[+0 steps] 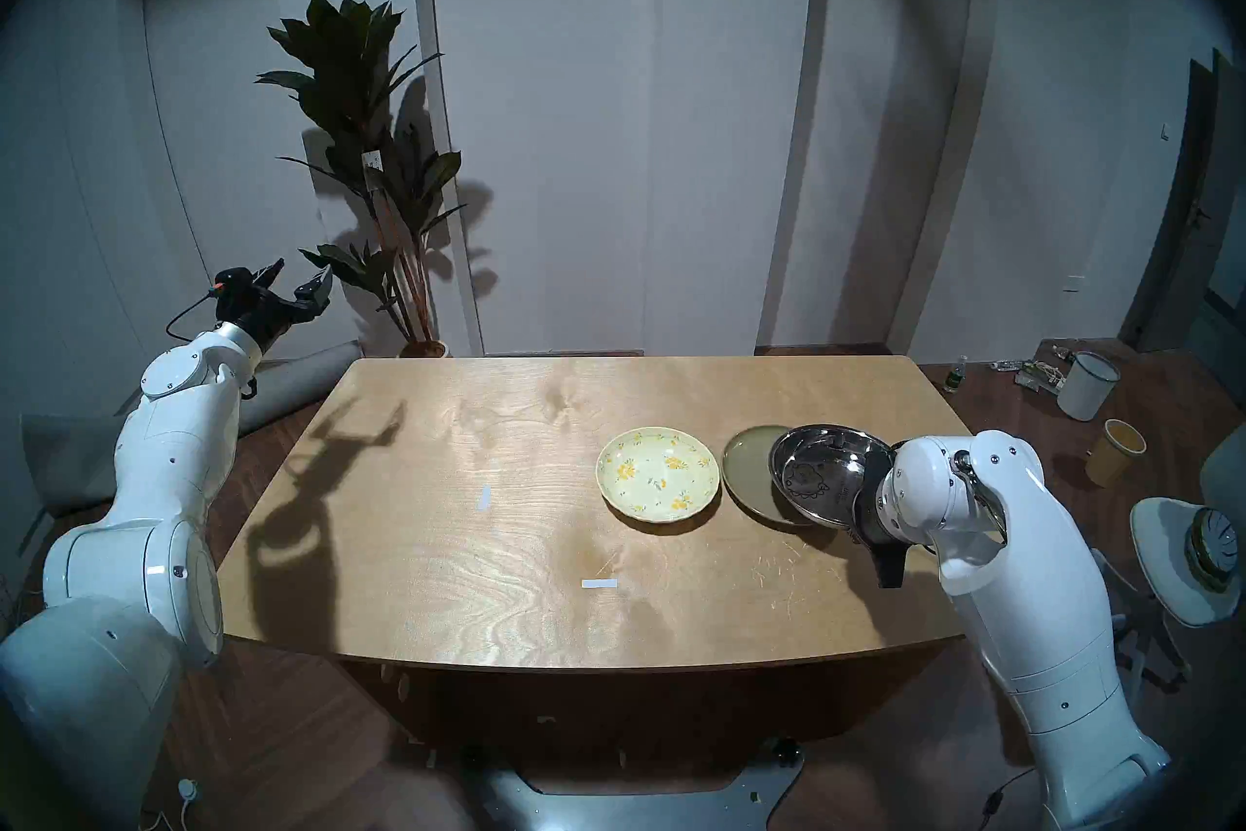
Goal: Stack the plates into one stack
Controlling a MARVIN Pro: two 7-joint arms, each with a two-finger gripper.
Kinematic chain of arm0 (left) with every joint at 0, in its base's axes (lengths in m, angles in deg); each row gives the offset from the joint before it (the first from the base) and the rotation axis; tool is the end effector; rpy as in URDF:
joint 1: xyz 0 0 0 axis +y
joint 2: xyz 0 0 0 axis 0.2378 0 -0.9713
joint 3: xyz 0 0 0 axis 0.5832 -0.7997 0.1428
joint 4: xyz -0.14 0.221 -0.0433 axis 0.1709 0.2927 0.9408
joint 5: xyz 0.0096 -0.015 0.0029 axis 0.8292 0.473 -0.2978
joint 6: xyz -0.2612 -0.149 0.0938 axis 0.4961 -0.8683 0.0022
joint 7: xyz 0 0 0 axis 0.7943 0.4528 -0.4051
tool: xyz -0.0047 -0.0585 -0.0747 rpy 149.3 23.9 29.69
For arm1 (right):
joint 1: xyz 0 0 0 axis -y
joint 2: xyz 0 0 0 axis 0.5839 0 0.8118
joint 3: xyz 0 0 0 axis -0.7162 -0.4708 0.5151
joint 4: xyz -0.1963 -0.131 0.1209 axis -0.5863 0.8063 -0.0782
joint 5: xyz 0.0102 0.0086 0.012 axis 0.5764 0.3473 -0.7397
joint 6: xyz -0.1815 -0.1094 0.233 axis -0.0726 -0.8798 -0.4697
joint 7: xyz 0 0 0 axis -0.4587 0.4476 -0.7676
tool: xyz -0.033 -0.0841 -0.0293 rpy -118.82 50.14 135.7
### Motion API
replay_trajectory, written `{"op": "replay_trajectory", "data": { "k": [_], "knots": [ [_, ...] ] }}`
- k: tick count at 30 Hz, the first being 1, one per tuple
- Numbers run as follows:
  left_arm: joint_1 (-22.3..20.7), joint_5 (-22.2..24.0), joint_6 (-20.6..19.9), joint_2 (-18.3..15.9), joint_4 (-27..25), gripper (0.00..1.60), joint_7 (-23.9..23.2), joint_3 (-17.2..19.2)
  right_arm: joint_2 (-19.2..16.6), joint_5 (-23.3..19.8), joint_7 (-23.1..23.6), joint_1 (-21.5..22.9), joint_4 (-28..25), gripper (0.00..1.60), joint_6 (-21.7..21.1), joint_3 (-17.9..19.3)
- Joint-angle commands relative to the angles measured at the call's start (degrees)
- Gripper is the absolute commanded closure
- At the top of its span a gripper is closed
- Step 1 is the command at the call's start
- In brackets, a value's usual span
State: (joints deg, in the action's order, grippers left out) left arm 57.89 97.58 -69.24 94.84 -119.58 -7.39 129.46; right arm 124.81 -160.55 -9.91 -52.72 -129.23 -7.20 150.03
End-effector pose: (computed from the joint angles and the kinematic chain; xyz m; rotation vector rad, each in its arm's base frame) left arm 0.5285 0.3027 -0.1654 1.9900 -0.1602 2.3844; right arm 0.3640 -0.0511 -0.2328 -1.8623 2.0514 -0.5625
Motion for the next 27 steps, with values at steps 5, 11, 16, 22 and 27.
{"op": "replay_trajectory", "data": {
  "k": [5, 11, 16, 22, 27],
  "knots": [
    [-1.84, -0.02, 0.41, -0.40, -0.75, 0.00, -0.13, -0.02, 1.46, -0.68, 3.11, 4.28, 1.66, 1.60, -1.73, -1.27],
    [-1.86, -0.02, 0.42, -0.41, -0.73, 0.00, -0.14, -0.03, 1.95, -1.23, 4.07, 6.13, 4.25, 1.60, -2.79, -2.18],
    [-1.88, -0.02, 0.44, -0.41, -0.70, 0.00, -0.15, -0.04, 2.27, -1.94, 5.11, 6.94, 6.38, 1.60, -3.55, -2.42],
    [-1.86, -0.02, 0.43, -0.41, -0.73, 0.00, -0.14, -0.03, 3.03, -2.82, 5.71, 8.42, 7.53, 1.60, -4.57, -3.23],
    [-1.82, -0.01, 0.40, -0.40, -0.78, 0.00, -0.12, -0.02, 3.72, -4.47, 5.31, 8.80, 5.88, 1.60, -5.55, -3.52]
  ]
}}
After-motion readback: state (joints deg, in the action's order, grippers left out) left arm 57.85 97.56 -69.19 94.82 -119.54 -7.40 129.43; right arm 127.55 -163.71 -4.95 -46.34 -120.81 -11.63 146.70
